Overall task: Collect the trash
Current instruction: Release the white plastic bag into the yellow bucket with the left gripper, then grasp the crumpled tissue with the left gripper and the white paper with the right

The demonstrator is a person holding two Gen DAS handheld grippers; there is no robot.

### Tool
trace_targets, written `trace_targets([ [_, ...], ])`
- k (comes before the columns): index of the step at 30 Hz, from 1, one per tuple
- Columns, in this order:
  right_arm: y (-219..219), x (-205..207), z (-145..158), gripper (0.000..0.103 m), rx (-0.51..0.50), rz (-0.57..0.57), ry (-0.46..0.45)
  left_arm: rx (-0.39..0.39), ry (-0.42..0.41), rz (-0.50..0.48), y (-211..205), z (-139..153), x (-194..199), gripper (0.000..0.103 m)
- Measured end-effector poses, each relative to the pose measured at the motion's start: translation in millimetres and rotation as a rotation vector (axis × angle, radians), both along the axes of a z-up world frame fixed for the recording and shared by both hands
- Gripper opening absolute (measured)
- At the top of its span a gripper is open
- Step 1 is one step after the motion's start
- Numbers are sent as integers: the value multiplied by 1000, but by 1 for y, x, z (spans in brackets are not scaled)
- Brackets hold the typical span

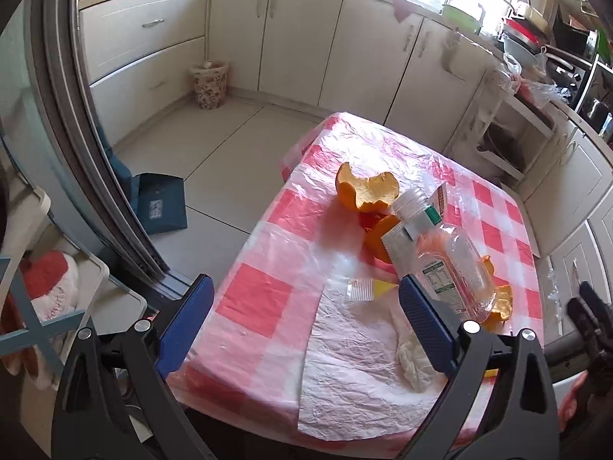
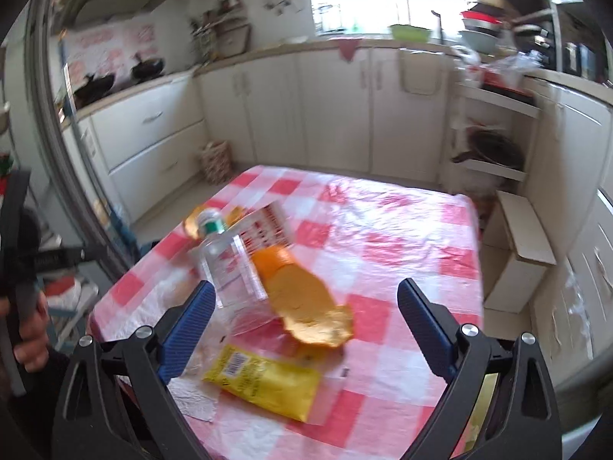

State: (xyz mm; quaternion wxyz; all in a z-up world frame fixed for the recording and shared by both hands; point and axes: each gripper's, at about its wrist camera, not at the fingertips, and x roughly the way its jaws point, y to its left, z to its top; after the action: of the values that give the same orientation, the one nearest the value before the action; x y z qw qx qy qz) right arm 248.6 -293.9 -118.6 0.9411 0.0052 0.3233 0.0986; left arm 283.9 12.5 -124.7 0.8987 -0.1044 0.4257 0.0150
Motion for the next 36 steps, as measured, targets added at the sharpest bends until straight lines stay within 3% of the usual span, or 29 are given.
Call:
trace_targets([
  [2, 16, 5, -9, 92, -29, 43, 20, -29, 8, -22, 4, -1, 3, 93],
  [5, 30, 9, -21, 92, -75, 101, 66, 2, 31, -77, -4, -4, 0, 93],
  [9, 39, 10, -41, 92, -166, 162, 147, 135, 112, -202, -30, -29, -6, 93],
  [12, 36, 8, -54, 92, -212, 191, 202, 187, 145, -313, -59, -41, -7, 93],
  [17, 17, 8, -67, 92, -158, 181, 267, 215, 173, -429, -100, -54, -10, 93],
  [22, 13, 5, -74, 92, -168, 196, 303, 257, 209, -473, -131, -72, -6, 92],
  [23, 13, 3, -74, 92, -172, 203, 306, 273, 211, -474, -136, -76, -5, 89],
  [25, 15, 2, -75, 92, -188, 213, 309, 296, 233, -481, -141, -85, -3, 59],
  [28, 19, 0, -76, 92, -203, 232, 307, 232, 251, -477, -138, -88, 0, 30],
  [30, 22, 0, -75, 92, -192, 239, 299, 223, 231, -472, -134, -82, 0, 25],
  [36, 40, 6, -84, 92, -219, 291, 297, 20, 190, -429, -98, -58, 4, 20],
])
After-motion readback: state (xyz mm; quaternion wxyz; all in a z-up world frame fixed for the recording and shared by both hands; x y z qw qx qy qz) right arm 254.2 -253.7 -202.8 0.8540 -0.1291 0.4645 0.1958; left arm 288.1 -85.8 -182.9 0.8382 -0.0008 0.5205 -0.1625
